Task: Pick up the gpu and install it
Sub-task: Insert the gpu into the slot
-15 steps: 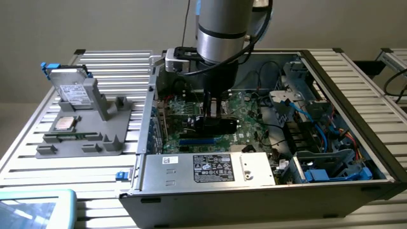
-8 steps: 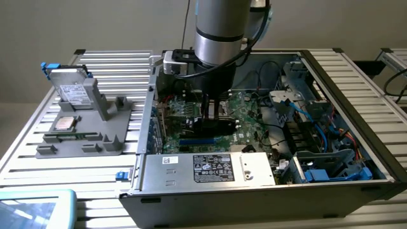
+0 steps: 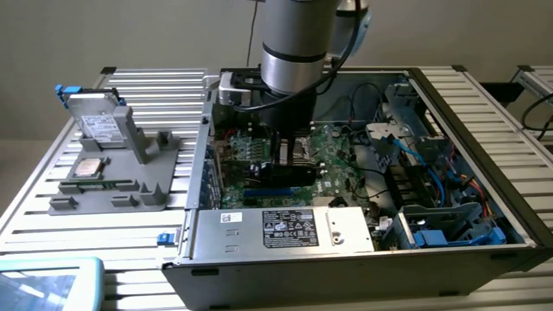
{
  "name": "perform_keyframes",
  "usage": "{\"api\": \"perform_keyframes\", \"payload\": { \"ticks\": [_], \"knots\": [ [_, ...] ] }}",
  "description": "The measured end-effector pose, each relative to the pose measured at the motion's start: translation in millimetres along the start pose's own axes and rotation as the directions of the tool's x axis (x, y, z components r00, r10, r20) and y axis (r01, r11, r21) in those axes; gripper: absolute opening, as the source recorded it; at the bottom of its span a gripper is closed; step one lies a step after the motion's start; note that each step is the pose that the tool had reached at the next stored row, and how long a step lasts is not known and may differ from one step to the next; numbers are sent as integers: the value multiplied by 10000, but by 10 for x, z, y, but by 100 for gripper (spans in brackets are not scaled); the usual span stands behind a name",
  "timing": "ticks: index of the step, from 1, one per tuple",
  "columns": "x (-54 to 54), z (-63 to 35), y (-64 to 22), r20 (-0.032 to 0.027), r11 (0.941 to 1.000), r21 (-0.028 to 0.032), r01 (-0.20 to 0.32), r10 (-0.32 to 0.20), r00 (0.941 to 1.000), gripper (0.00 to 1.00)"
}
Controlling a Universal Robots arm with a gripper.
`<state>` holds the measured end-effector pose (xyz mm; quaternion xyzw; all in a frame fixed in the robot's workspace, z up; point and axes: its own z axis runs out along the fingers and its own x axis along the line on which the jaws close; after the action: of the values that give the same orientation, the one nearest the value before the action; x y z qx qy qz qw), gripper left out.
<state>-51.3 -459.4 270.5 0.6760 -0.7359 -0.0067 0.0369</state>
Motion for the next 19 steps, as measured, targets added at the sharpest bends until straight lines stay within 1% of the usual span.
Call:
{"api": "perform_keyframes", "payload": {
  "ticks": [8, 13, 19],
  "knots": [
    [0, 34, 25, 2, 10000, -7, -12, 12, 10000, 27],
    [1, 58, 57, 0, 10000, -8, -13, 13, 10000, 27],
    [1, 68, 62, 0, 10000, -10, -13, 13, 10000, 27]
  ]
}}
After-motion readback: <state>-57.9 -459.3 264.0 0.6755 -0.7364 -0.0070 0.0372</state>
